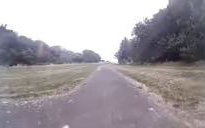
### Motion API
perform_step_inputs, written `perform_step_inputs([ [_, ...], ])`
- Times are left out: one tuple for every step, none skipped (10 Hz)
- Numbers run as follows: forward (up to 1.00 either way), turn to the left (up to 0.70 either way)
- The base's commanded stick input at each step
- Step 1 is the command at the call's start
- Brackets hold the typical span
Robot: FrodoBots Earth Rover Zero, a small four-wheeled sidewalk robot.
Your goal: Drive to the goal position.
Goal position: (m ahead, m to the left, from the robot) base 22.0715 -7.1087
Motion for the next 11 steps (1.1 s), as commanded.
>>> perform_step_inputs([
  [0.45, 0.0],
  [0.45, 0.0],
  [0.45, 0.0],
  [0.45, -0.27],
  [0.45, -0.27],
  [0.45, -0.27],
  [0.45, -0.27],
  [0.45, -0.27],
  [0.45, -0.27],
  [0.45, -0.27],
  [0.45, -0.27],
])
